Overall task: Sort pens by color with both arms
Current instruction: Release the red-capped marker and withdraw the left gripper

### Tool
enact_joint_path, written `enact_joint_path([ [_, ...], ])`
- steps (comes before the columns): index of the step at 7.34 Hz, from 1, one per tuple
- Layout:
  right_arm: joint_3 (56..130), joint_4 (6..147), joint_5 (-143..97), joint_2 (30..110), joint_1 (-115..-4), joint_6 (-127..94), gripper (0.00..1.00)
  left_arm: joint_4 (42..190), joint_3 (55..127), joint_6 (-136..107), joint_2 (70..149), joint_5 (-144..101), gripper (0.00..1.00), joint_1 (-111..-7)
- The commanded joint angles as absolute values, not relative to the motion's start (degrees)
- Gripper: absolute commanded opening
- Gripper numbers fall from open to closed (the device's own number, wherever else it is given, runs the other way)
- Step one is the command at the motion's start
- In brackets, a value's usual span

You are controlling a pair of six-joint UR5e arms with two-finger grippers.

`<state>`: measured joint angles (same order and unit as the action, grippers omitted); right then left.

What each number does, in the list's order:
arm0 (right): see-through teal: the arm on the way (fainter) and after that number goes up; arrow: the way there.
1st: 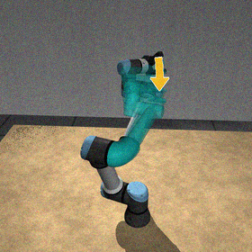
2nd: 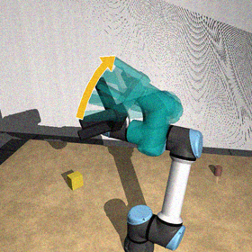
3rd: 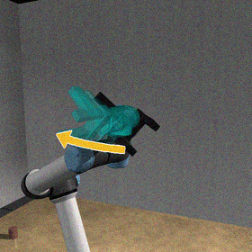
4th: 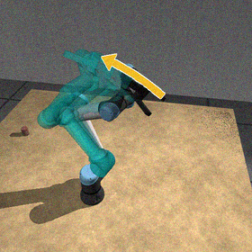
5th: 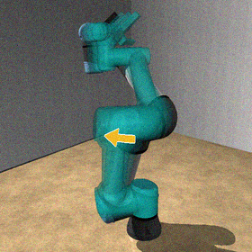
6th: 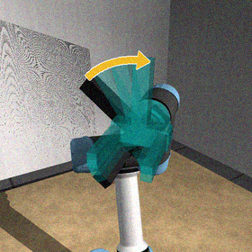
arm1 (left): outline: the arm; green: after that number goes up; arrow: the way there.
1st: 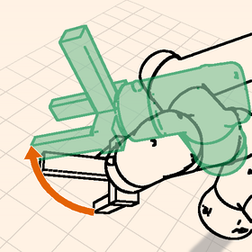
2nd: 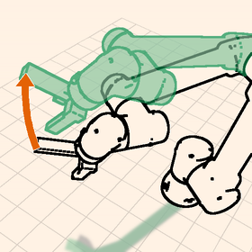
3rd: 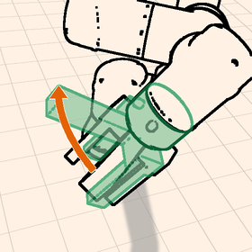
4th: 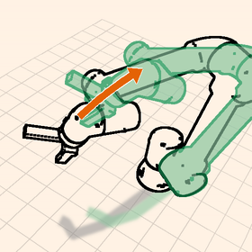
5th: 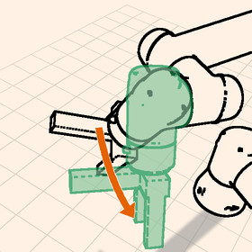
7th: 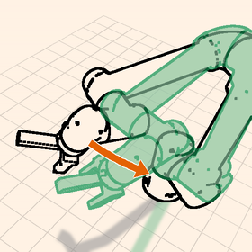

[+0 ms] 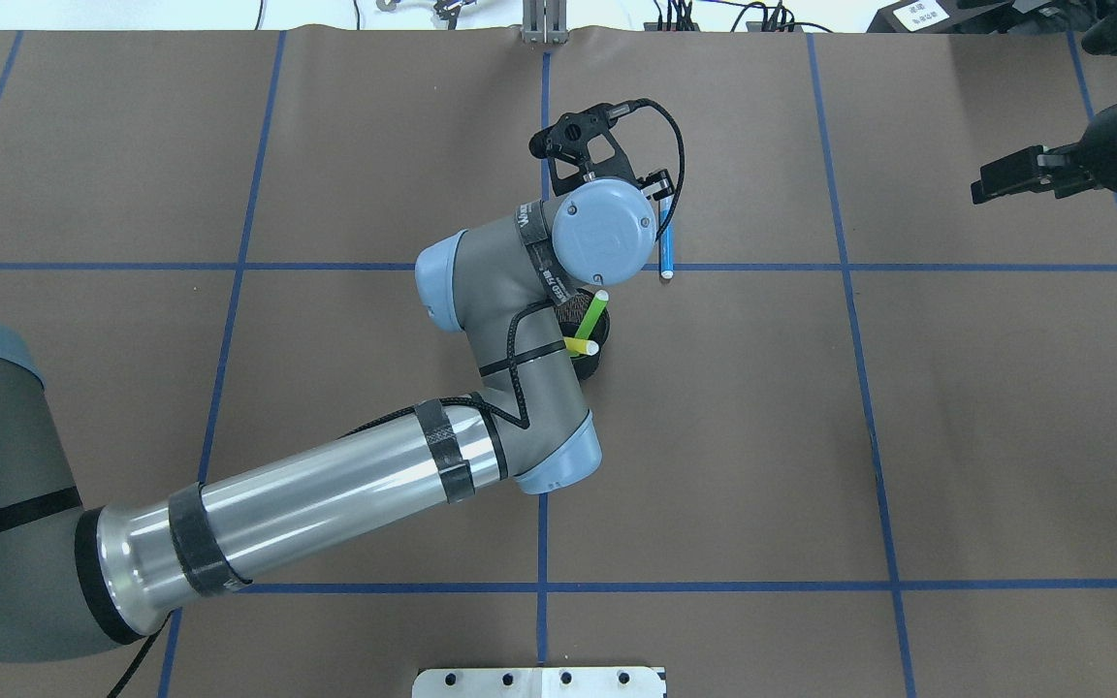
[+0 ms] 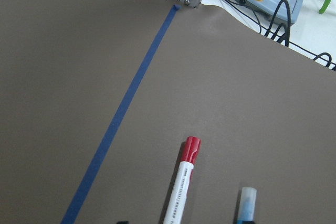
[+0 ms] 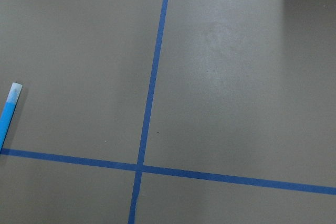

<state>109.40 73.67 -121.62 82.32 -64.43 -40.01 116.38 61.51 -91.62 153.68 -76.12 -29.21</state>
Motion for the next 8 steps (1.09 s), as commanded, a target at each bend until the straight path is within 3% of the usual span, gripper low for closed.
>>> enact_joint_path([
  [1,109.07,74.26,-120.94,79.99,-64.34,-40.43,0.99,114.53,69.13,-89.21,150.76,-82.13,0.78,-32.41],
  [4,108.11,75.85,-117.63,70.35,-56.56,-59.24,0.99,107.78,95.02,-78.1,131.11,-95.24,0.78,-38.74],
  [6,105.84,75.15,-114.17,64.63,-47.23,-72.27,0.99,108.19,101.93,-71.76,120.9,-106.55,0.78,-44.44],
  [8,101.55,75.15,-120.61,60.32,-43.07,-73.22,0.99,108.37,103.53,-67.08,115.94,-118.05,0.78,-50.77],
])
